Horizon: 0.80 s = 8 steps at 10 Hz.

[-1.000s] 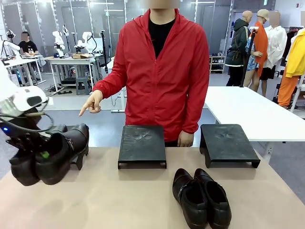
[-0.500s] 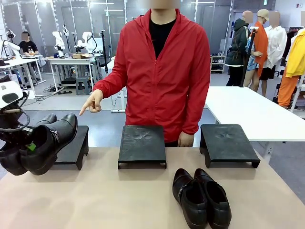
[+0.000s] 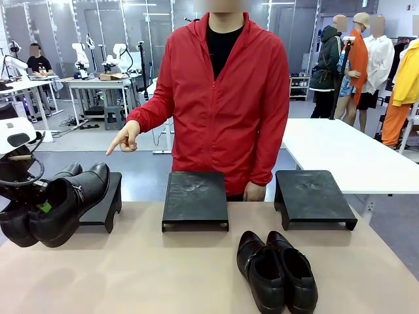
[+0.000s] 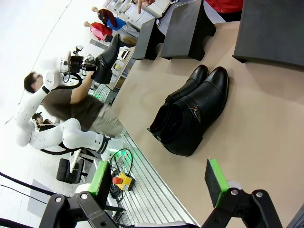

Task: Place the shoes on the stand as instructed by the person.
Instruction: Pick up one pair of Shoes and place it on the Shoes Stand indicated by the person.

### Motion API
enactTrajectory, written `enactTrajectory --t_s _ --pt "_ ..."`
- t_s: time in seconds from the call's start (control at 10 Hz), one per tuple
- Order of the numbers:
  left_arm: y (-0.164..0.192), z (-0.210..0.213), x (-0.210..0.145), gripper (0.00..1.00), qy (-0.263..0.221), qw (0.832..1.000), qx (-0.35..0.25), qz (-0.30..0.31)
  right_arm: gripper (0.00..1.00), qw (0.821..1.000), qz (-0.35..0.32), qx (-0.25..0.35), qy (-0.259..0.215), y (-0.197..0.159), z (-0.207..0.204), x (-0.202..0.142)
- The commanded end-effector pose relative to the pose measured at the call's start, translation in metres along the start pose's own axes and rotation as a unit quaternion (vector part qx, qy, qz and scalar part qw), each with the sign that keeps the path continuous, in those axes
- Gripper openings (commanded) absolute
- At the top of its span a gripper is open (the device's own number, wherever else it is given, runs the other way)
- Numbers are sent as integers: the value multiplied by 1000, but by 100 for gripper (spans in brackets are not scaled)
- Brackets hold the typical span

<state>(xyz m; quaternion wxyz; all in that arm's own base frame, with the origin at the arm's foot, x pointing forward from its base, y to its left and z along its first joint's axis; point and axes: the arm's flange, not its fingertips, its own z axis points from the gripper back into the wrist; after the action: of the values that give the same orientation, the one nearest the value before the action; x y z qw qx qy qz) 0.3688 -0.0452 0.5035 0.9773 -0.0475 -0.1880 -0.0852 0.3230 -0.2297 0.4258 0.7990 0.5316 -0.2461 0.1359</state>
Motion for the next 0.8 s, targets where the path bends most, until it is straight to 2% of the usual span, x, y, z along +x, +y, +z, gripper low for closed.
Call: enactTrajectory --t_s 0.0,0.1,0.3,0.7 --pt "-1 6 -8 7 -50 999 -8 8 100 1000 5 5 -6 1 1 2" --pt "10 1 2 7 -74 996 10 45 100 1000 5 5 -6 1 1 2" --pt "23 -12 23 7 -98 995 -6 20 100 1000 5 5 -6 1 1 2" --pt "43 -54 79 7 -118 992 35 9 100 1000 5 5 -6 1 1 2"
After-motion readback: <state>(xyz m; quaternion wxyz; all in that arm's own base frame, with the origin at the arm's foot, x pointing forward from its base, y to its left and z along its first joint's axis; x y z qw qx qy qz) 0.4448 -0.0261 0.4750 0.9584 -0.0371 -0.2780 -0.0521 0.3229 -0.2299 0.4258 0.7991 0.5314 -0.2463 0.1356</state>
